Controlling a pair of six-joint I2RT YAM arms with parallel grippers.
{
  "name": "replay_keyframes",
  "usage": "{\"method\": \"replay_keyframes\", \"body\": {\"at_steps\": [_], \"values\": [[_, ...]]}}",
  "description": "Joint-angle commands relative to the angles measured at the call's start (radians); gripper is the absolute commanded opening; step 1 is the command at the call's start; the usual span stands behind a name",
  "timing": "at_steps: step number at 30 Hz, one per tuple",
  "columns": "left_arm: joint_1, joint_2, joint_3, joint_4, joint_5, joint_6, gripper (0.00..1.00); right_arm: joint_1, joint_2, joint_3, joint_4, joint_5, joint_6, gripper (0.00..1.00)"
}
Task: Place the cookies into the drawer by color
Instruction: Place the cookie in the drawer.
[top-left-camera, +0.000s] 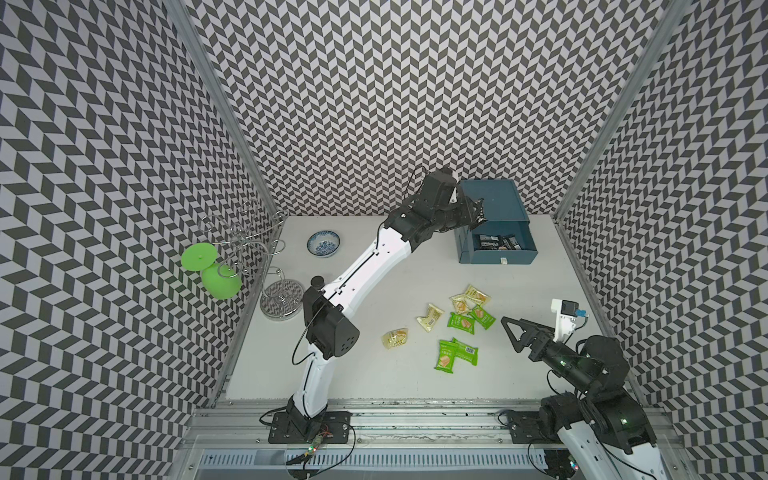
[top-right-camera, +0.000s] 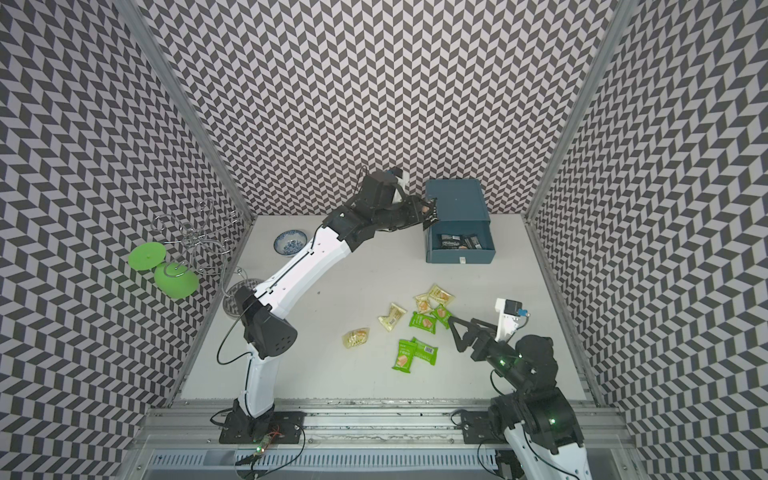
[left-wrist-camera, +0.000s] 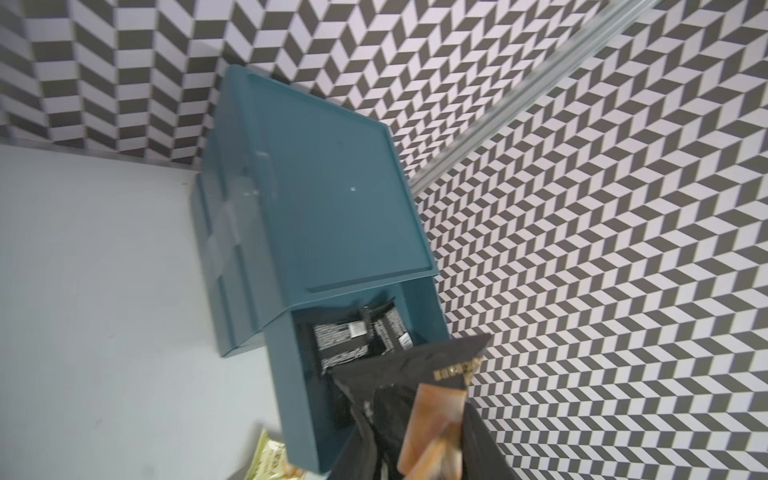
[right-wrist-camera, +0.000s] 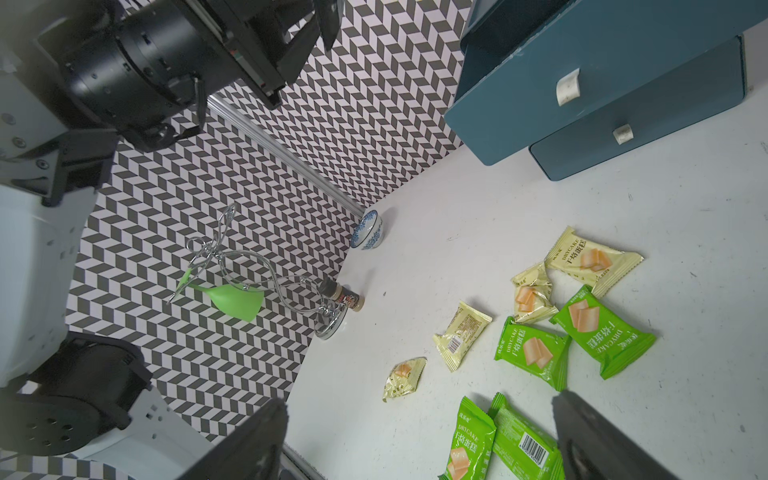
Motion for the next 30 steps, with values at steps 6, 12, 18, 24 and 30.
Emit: {"method": "replay_keyframes", "body": {"at_steps": [6, 12, 18, 24, 30], "values": [[-0.022, 0.117, 0.03, 0.145, 0.07, -0.017, 0.36, -0.001, -0.018, 0.019, 0.005, 0.013, -0.002, 1.0], [-0.039, 0.2, 0.048, 0.149, 0.021, 0.008, 0.36, -0.002, -0.022, 0.019, -0.003, 0.012, -0.004, 1.0], [-0.04, 0.258, 0.062, 0.119, -0.017, 0.024, 0.36, -0.003, -0.023, 0.014, -0.002, 0.016, -0.003, 1.0], [-0.041, 0.263, 0.054, 0.117, -0.027, 0.035, 0.38, -0.002, -0.021, 0.011, 0.002, 0.017, -0.002, 1.0], [-0.047, 0.227, 0.056, 0.136, -0.053, 0.081, 0.4, -0.002, -0.02, 0.007, 0.005, 0.02, -0.004, 1.0]]}}
